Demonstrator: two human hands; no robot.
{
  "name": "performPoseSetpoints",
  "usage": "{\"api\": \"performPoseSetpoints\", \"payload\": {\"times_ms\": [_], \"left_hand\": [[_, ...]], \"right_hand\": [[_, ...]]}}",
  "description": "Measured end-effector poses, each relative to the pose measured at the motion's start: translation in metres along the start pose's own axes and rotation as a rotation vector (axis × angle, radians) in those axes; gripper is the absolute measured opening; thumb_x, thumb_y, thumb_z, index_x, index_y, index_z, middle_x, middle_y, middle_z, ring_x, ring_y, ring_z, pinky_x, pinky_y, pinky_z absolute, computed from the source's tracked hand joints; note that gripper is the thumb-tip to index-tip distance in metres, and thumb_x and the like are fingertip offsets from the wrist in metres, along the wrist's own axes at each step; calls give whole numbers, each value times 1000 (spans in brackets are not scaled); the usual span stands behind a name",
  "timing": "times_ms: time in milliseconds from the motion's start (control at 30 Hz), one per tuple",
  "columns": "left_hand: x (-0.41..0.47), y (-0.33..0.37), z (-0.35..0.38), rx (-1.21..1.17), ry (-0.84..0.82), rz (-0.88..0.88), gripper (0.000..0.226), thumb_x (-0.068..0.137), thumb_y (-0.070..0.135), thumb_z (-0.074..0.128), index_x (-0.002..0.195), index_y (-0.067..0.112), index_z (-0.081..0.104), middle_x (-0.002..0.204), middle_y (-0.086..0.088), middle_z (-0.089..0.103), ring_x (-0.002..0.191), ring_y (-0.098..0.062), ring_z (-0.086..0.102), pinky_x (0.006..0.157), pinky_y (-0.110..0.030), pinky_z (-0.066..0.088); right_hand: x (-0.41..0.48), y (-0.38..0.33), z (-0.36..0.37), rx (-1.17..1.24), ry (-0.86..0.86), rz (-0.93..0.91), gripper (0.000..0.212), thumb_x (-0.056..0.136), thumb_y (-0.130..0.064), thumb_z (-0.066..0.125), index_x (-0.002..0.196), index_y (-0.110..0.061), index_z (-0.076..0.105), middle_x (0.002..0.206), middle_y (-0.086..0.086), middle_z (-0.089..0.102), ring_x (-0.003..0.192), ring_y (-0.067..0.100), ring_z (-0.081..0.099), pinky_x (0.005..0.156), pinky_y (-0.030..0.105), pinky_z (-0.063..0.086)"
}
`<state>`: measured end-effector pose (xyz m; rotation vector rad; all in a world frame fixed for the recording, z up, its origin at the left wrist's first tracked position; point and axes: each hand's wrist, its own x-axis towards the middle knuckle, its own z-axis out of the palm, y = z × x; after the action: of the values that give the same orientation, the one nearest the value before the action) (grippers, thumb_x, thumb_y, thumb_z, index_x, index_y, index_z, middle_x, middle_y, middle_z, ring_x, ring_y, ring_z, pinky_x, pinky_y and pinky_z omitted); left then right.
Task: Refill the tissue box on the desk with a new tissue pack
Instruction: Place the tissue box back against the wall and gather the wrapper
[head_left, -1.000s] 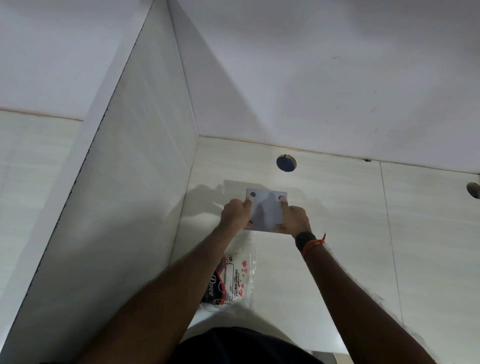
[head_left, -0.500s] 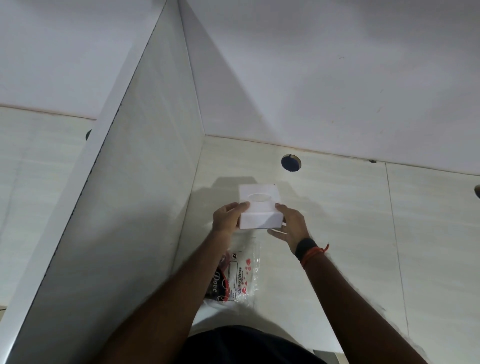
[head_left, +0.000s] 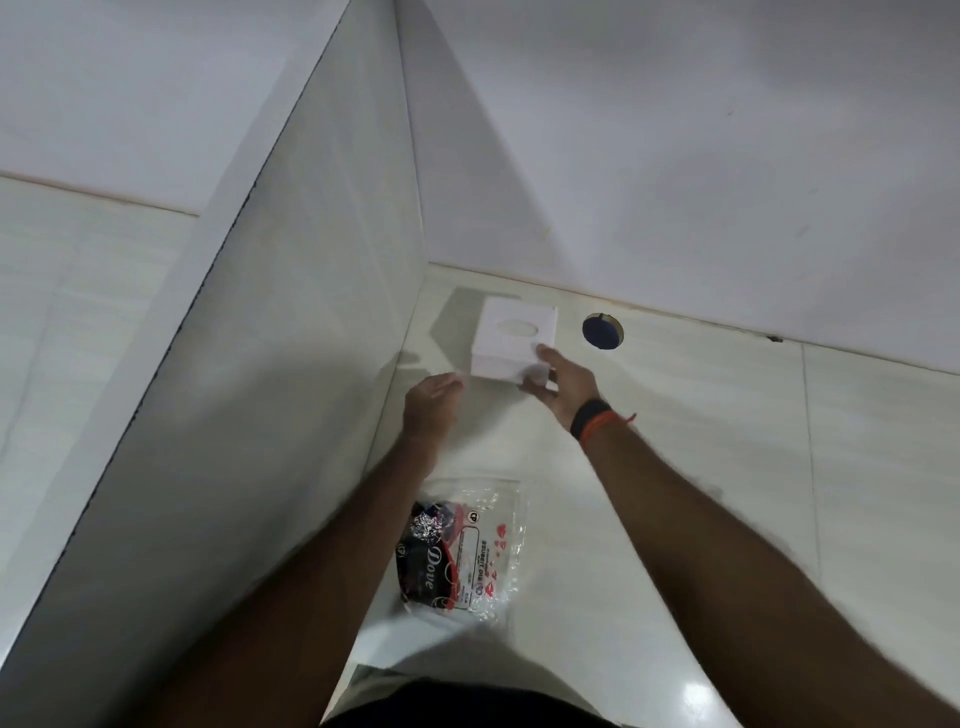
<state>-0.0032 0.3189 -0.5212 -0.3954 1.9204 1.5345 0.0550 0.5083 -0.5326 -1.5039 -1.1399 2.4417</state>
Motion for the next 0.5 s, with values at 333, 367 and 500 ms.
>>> {"api": "performPoseSetpoints", "payload": {"times_ms": [333,367,500], "left_hand": [[-10,-31,-9,83,20,-1,28,91,7,59,117,3,67,92,-4,67,74,-8,60,61,-22,49],[-11,-33,-10,90,22,1,27,91,7,58,116,3,67,93,-5,67,75,-8,61,62,-21,49],[-16,-41,-12,142,21,39,24,89,8,60,111,6,69,101,-11,72,90,-21,66,81,-33,55]], "right_hand": [[46,-31,29,-64,133,-82,20,97,-15,60,113,-4,57,99,2,53,104,28,58,97,44,56],[46,-30,29,-67,133,-100,17,98,-15,58,112,-4,56,97,1,52,97,24,58,98,43,55],[48,-25,16,-116,124,-177,29,97,-15,60,119,4,60,103,7,59,87,18,59,93,36,57]]}}
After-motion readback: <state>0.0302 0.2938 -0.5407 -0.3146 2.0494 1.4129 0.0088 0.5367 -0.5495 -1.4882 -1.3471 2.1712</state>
